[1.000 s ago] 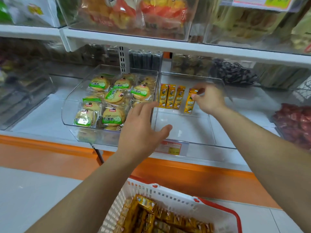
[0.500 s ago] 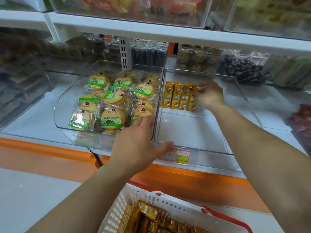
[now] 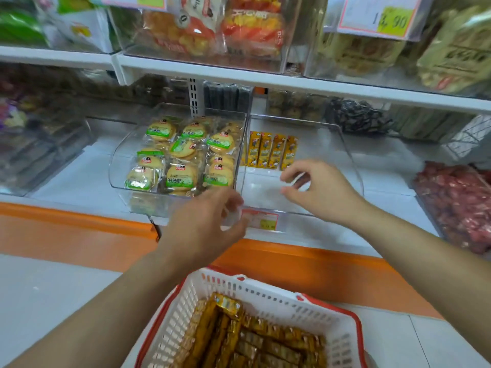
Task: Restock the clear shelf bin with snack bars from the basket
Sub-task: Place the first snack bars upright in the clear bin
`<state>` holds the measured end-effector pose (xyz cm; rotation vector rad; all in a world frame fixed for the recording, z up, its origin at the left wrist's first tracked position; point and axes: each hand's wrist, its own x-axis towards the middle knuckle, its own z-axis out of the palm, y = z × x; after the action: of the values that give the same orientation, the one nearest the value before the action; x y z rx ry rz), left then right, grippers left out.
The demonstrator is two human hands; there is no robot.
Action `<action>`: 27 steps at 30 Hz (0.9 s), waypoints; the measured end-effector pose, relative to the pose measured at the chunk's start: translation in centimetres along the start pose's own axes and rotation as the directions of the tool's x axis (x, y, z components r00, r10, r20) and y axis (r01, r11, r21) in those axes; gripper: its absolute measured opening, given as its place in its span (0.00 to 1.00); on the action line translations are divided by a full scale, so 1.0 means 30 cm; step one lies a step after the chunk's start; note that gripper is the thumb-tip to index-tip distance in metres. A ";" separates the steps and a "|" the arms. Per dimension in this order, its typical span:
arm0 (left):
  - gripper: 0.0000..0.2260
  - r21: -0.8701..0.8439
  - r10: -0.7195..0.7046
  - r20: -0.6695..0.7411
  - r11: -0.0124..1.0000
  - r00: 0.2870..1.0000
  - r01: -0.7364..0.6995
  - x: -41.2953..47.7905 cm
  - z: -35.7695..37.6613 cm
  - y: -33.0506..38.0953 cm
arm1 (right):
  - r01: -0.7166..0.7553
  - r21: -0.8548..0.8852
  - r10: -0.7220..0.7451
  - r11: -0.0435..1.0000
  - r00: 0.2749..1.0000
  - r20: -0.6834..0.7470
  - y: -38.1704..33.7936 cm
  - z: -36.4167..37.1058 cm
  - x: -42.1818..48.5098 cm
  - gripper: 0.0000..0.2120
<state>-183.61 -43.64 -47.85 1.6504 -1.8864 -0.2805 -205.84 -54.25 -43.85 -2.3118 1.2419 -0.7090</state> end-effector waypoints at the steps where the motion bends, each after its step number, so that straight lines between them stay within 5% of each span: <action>1: 0.10 -0.007 -0.012 0.082 1.000 0.997 0.013 -0.038 0.019 0.001 | 0.008 0.023 -0.009 1.000 0.998 0.062 -0.019 0.013 -0.060 0.05; 5: 0.11 0.171 -0.160 0.473 0.981 0.866 0.088 -0.161 0.188 -0.056 | -0.056 -0.002 0.053 0.998 0.933 0.357 0.026 0.171 -0.254 0.05; 8: 0.17 0.349 -0.337 0.591 0.926 0.733 0.144 -0.222 0.317 -0.168 | -0.129 -0.116 0.171 0.985 0.830 0.531 0.153 0.361 -0.352 0.07; 11: 0.21 0.382 -0.502 0.558 0.862 0.660 0.333 -0.291 0.442 -0.257 | -0.266 -0.142 0.297 0.954 0.751 0.589 0.306 0.581 -0.460 0.07; 15: 0.27 0.316 -0.586 0.458 0.810 0.669 0.494 -0.400 0.606 -0.337 | -0.465 -0.025 0.397 0.885 0.726 0.561 0.430 0.836 -0.587 0.17; 19: 0.37 0.270 -0.692 0.406 0.715 0.597 0.645 -0.497 0.711 -0.418 | -0.709 0.264 0.607 0.653 0.700 0.376 0.411 1.001 -0.622 0.22; 23: 0.39 0.166 -0.678 0.373 0.720 0.633 0.673 -0.550 0.777 -0.478 | -0.761 0.422 0.706 0.492 0.633 0.319 0.352 1.122 -0.587 0.24; 27: 0.34 0.049 -0.676 0.346 0.706 0.651 0.707 -0.554 0.805 -0.508 | -0.801 0.338 0.754 0.494 0.588 0.291 0.333 1.193 -0.539 0.29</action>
<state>-184.12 -36.39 -80.10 2.3234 -1.3174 -1.0137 -197.91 -41.29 -81.43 -1.1644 1.6705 -0.4381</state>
